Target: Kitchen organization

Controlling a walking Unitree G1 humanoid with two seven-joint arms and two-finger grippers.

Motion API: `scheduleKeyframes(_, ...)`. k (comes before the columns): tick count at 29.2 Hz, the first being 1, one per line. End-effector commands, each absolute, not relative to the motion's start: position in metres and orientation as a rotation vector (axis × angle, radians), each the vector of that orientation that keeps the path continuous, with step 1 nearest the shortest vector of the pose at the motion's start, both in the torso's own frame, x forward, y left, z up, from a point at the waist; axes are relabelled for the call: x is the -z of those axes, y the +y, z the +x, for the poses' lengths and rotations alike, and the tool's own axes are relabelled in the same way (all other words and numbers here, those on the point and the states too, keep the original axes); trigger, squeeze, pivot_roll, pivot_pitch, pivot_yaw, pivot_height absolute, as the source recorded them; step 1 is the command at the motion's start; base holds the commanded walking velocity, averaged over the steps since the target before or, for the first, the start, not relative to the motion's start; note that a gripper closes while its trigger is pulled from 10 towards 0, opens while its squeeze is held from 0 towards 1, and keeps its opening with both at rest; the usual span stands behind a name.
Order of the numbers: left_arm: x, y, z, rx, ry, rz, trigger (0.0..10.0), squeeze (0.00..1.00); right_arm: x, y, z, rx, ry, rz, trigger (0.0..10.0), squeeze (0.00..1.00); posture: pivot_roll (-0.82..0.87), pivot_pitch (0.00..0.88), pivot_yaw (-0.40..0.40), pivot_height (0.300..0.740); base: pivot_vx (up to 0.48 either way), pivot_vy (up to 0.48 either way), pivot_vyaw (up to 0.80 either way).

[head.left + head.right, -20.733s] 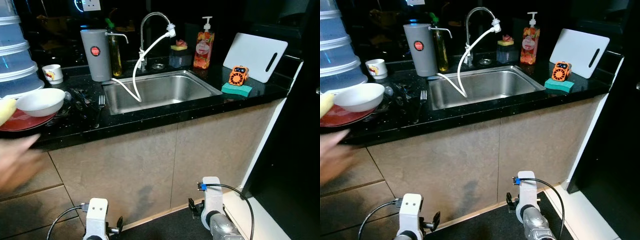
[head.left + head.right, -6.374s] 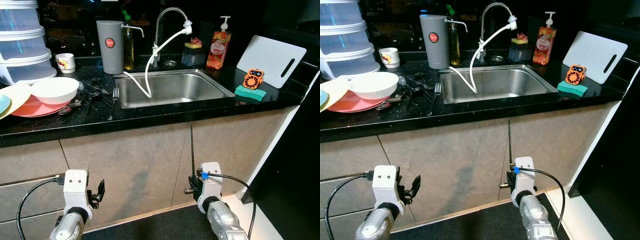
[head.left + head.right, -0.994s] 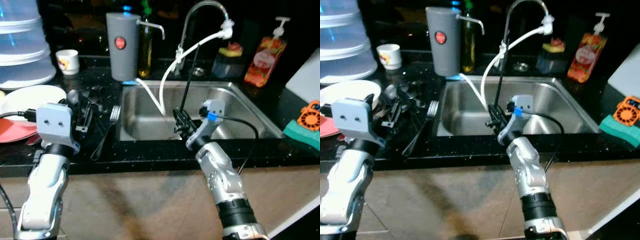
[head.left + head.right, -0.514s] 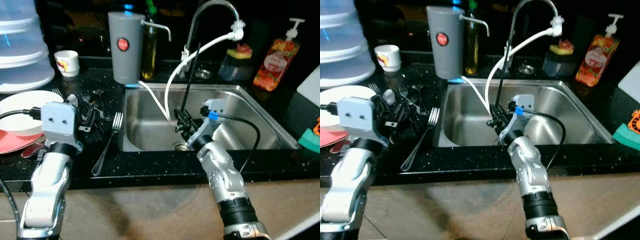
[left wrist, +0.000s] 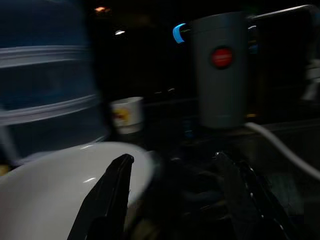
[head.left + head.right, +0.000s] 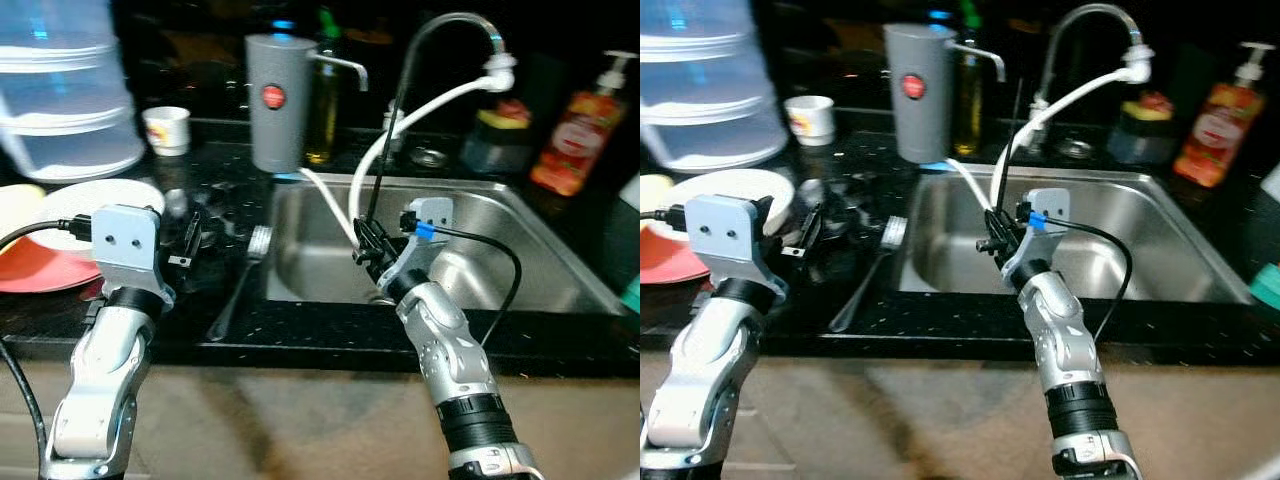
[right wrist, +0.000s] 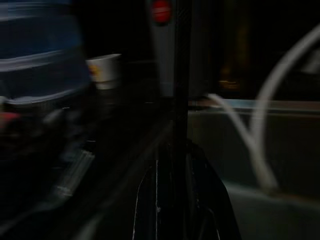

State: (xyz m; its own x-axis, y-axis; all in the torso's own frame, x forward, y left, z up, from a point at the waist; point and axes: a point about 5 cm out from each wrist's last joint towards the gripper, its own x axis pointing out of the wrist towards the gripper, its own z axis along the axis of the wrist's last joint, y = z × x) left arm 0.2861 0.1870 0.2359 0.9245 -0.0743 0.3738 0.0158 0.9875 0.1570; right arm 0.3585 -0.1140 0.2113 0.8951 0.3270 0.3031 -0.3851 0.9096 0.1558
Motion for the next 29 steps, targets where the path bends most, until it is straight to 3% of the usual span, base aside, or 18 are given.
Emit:
scheduleKeyframes(1, -0.235, 0.182, 0.286, 0.065, -0.381, 0.139, 10.0, 0.0, -0.207, -0.12, 0.36, -0.348, -0.259, 0.235, 10.0, 0.0, 0.07, 0.045, -0.058, 0.74, 0.0, 0.0, 0.0)
scheduleKeyframes(4, -0.236, 0.184, 0.286, 0.053, -0.375, 0.145, 10.0, 0.0, -0.206, -0.119, 0.359, -0.354, -0.257, 0.239, 10.0, 0.0, 0.08, 0.046, -0.058, 0.74, 0.0, 0.0, 0.0)
scheduleKeyframes(11, -0.236, 0.187, 0.287, 0.032, -0.357, 0.17, 10.0, 0.0, -0.205, -0.117, 0.358, -0.365, -0.254, 0.233, 10.0, 0.0, 0.08, 0.046, -0.06, 0.74, 0.0, -0.48, 0.0)
scheduleKeyframes(14, -0.235, 0.189, 0.287, 0.015, -0.351, 0.095, 10.0, 0.0, -0.205, -0.116, 0.358, -0.367, -0.254, 0.235, 10.0, 0.0, 0.07, 0.047, -0.06, 0.74, 0.0, 0.0, 0.0)
scheduleKeyframes(22, -0.235, 0.191, 0.286, 0.011, -0.35, 0.09, 10.0, 0.0, -0.205, -0.115, 0.357, -0.374, -0.253, 0.235, 10.0, 0.0, 0.07, 0.047, -0.066, 0.74, 0.0, 0.0, 0.0)
scheduleKeyframes(29, -0.236, 0.194, 0.285, -0.002, -0.353, 0.093, 10.0, 0.0, -0.205, -0.112, 0.357, -0.386, -0.251, 0.235, 10.0, 0.0, 0.07, 0.045, -0.071, 0.74, 0.0, 0.324, 0.0)
